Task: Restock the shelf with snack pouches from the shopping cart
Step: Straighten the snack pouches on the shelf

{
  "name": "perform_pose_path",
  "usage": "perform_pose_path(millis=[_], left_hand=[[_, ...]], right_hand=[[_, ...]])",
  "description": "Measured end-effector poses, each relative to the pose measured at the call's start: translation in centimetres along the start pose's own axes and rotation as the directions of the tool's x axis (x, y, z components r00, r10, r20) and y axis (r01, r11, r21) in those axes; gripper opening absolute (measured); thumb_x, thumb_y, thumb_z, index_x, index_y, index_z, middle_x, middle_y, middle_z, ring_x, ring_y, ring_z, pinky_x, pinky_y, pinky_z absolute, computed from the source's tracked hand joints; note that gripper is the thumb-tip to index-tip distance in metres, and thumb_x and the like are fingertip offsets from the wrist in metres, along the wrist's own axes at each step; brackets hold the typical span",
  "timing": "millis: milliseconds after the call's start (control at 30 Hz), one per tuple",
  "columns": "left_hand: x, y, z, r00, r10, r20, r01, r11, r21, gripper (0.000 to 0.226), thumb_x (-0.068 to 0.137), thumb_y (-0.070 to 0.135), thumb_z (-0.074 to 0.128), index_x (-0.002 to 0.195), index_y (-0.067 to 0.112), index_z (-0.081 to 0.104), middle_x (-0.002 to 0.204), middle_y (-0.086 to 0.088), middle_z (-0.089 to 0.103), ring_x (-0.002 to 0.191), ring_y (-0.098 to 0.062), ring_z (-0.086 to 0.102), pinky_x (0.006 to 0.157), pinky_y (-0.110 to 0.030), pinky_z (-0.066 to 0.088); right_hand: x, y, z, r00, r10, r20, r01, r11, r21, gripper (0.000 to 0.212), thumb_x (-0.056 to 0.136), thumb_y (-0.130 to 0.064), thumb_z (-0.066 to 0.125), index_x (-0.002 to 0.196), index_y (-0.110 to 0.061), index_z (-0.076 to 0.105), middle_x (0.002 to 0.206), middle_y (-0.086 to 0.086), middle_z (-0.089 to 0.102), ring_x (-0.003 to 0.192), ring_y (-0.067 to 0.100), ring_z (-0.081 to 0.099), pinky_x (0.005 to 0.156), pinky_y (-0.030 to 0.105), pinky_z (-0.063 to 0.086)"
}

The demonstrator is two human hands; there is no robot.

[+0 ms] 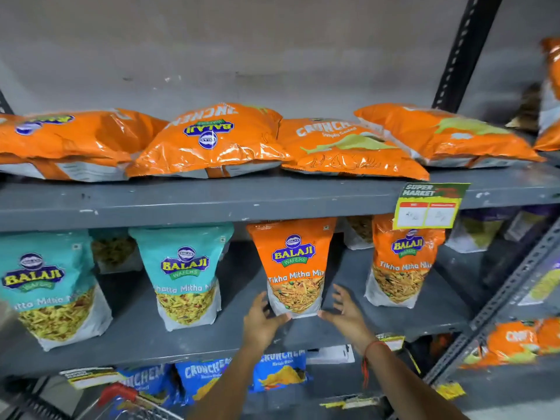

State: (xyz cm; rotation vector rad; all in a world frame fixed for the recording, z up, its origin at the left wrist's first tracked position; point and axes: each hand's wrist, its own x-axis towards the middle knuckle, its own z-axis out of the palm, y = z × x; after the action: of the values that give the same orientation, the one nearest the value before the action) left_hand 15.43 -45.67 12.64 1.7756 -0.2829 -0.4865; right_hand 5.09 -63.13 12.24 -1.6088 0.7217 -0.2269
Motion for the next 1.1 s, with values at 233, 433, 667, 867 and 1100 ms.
perform_pose_path(millis=[233,433,667,867,1100], left_hand=[[1.4,-1.1,1.4,0.994,-0.049,-0.095,0.044,0.997,-0.058,0.061,0.067,0.009,0.081,0.121,0.01,0.053,0.111,-0.003,0.064,0.098,-0.02,0.064,0.075,-0.017,0.052],[2.0,-1.5,1.1,0.992,-0.051,-0.114,0.05,0.999,-0.015,0.058,0.069,0.009,0.08,0.121,0.008,0.054,0.114,-0.006,0.064,0.097,-0.02,0.062,0.087,-0.033,0.05],[-1.5,0.8,2.2,0.937,0.012,-0.349,-0.011,1.0,0.004,0.059,0.067,0.017,0.083,0.111,0.015,0.044,0.109,-0.004,0.059,0.089,-0.022,0.065,0.069,-0.029,0.052],[-5.0,3.9,4.8,0.945,0.18,-0.274,-0.169,0.984,0.061,0.045,0.068,0.022,0.082,0.099,0.027,0.049,0.088,0.011,0.061,0.083,-0.02,0.066,0.076,-0.034,0.052],[-7.5,7.2,11.0,0.957,0.278,-0.079,-0.274,0.959,0.067,0.044,0.068,0.028,0.081,0.106,0.021,0.06,0.102,-0.001,0.065,0.084,-0.018,0.065,0.08,-0.038,0.055]], right_hand=[[3.3,0.9,0.4,0.99,-0.043,0.137,0.06,0.99,-0.124,0.055,0.08,-0.004,0.069,0.122,-0.029,0.045,0.117,-0.001,0.059,0.111,0.019,0.058,0.08,0.02,0.048],[3.3,0.9,0.5,0.987,-0.077,0.143,0.096,0.987,-0.129,0.057,0.078,-0.008,0.071,0.129,-0.021,0.047,0.12,0.002,0.06,0.112,0.02,0.059,0.075,0.012,0.046],[-0.1,0.4,-1.4,0.993,-0.063,0.098,0.068,0.996,-0.05,0.084,0.076,-0.014,0.076,0.145,-0.023,0.029,0.14,0.005,0.043,0.129,0.025,0.044,0.095,0.033,0.042],[-5.7,-0.2,-5.4,0.993,-0.112,-0.032,0.113,0.993,0.022,0.079,0.077,-0.015,0.075,0.144,-0.025,0.033,0.146,0.009,0.04,0.133,0.028,0.04,0.106,0.046,0.042],[-9.9,0.2,-12.0,0.976,-0.12,-0.183,0.127,0.992,0.027,0.07,0.08,-0.021,0.074,0.14,-0.029,0.038,0.137,0.002,0.044,0.118,0.02,0.045,0.103,0.049,0.044]])
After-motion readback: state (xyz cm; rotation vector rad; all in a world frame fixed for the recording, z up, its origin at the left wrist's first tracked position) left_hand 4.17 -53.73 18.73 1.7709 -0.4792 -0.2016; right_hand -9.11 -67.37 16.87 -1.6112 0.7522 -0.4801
